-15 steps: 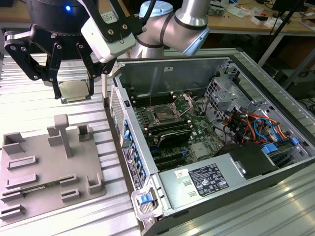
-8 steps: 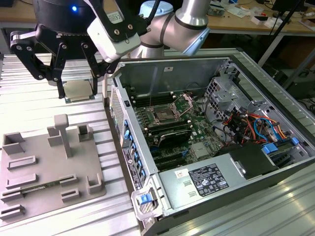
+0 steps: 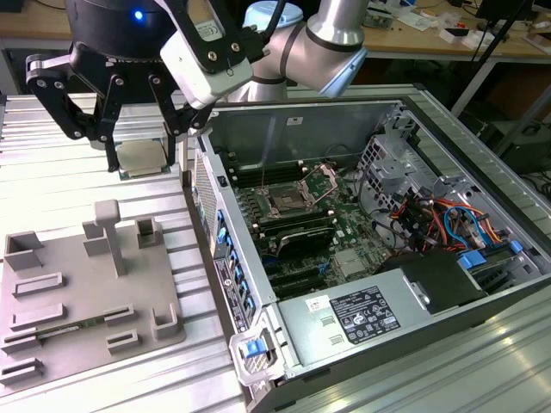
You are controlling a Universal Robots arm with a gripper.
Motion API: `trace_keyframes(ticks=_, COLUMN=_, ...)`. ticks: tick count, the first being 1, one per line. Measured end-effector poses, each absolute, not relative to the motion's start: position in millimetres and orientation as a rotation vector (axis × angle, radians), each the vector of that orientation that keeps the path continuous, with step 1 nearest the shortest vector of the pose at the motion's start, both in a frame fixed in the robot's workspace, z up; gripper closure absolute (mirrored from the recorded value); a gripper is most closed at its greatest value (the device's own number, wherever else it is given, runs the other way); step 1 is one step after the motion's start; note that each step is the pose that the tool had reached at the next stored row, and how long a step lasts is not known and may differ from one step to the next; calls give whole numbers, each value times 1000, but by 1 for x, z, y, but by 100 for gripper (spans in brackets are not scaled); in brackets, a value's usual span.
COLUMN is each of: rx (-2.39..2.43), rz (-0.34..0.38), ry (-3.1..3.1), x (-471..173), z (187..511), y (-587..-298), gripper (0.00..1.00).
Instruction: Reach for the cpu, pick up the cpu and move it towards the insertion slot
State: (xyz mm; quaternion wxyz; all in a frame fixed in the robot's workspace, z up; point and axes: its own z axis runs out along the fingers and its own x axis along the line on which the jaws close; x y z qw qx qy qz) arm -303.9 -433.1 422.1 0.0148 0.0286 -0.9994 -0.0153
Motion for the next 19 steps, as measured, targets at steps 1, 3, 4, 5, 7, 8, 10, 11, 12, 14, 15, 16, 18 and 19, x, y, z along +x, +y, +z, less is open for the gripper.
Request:
trace_keyframes(ticks=1, rx=89, rz=-48, ry=-3111, x=-303, z=422, y=-433, gripper=45)
trace_keyframes(ticks=3, rx=89, rz=-48, ry=-3110, x=-302, z=422, y=-433, gripper=45)
trace_keyframes(ticks=4, rx=89, rz=-48, ry=-3111, x=-301, z=422, y=-433, gripper=45)
trace_keyframes(ticks=5, rx=89, rz=-48, ry=-3111, x=-301, z=422, y=-433, gripper=45)
trace_keyframes(ticks=7, rx=89, rz=-48, ry=-3110, x=-299, z=422, y=-433, gripper=45)
trace_keyframes(ticks=8, rx=89, rz=-48, ry=-3110, x=-298, z=422, y=-433, gripper=45)
trace_keyframes(ticks=10, rx=89, rz=-48, ry=-3110, x=-296, z=422, y=-433, gripper=45)
trace_keyframes(ticks=11, rx=89, rz=-48, ry=-3110, x=-296, z=422, y=-433, gripper=45)
trace_keyframes(ticks=12, rx=88, rz=-48, ry=-3110, x=-296, z=422, y=-433, gripper=45)
trace_keyframes(ticks=14, rx=89, rz=-48, ry=-3110, x=-295, z=422, y=-433, gripper=45)
trace_keyframes(ticks=15, rx=89, rz=-48, ry=-3110, x=-295, z=422, y=-433, gripper=45)
trace_keyframes(ticks=16, rx=89, rz=-48, ry=-3110, x=-295, z=422, y=-433, gripper=45)
trace_keyframes(ticks=18, rx=89, rz=-48, ry=-3110, x=-295, z=422, y=-433, gripper=45)
trace_keyframes(ticks=19, rx=89, rz=-48, ry=-3110, x=-295, z=422, y=-433, gripper=45)
